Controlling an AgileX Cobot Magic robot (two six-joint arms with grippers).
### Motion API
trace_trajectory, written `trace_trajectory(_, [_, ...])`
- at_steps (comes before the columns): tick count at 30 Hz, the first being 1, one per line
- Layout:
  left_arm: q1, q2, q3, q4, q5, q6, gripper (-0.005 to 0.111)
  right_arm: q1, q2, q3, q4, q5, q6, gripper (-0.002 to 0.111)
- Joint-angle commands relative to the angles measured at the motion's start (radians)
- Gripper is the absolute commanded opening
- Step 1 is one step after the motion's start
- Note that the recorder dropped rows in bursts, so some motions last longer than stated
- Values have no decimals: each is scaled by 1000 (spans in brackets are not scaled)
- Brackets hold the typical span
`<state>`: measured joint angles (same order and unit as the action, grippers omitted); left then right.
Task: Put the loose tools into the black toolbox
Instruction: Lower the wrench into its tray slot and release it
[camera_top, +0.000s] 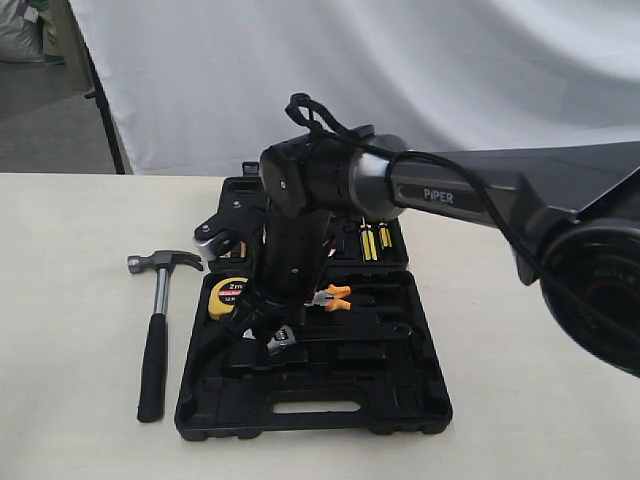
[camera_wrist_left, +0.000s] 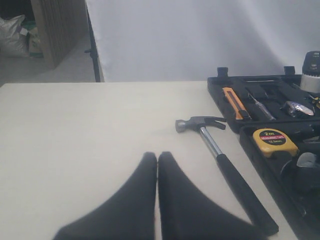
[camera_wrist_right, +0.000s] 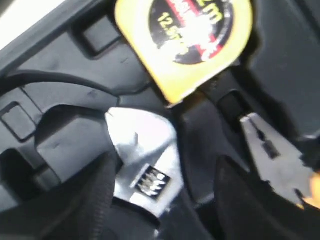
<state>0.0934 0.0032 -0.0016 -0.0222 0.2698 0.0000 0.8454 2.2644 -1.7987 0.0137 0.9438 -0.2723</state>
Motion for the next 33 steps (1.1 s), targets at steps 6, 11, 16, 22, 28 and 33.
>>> trace_trajectory(6, [2, -3, 2, -8, -1, 0, 1, -5, -105, -3, -114, 68, 66, 52])
trace_trajectory(11, [2, -3, 2, -8, -1, 0, 1, -5, -94, 32, -145, 105, 66, 18])
trace_trajectory(16, [2, -3, 2, -8, -1, 0, 1, -12, -67, 128, -183, 17, 90, 0])
trace_trajectory(22, [2, -3, 2, -8, -1, 0, 1, -30, 17, 174, -205, 4, 117, 0])
trace_trajectory(28, [2, -3, 2, -8, -1, 0, 1, -30, 40, 172, -229, 4, 130, 0])
trace_trajectory(33, [2, -3, 2, -8, -1, 0, 1, -30, 57, 172, -199, -8, 130, 0])
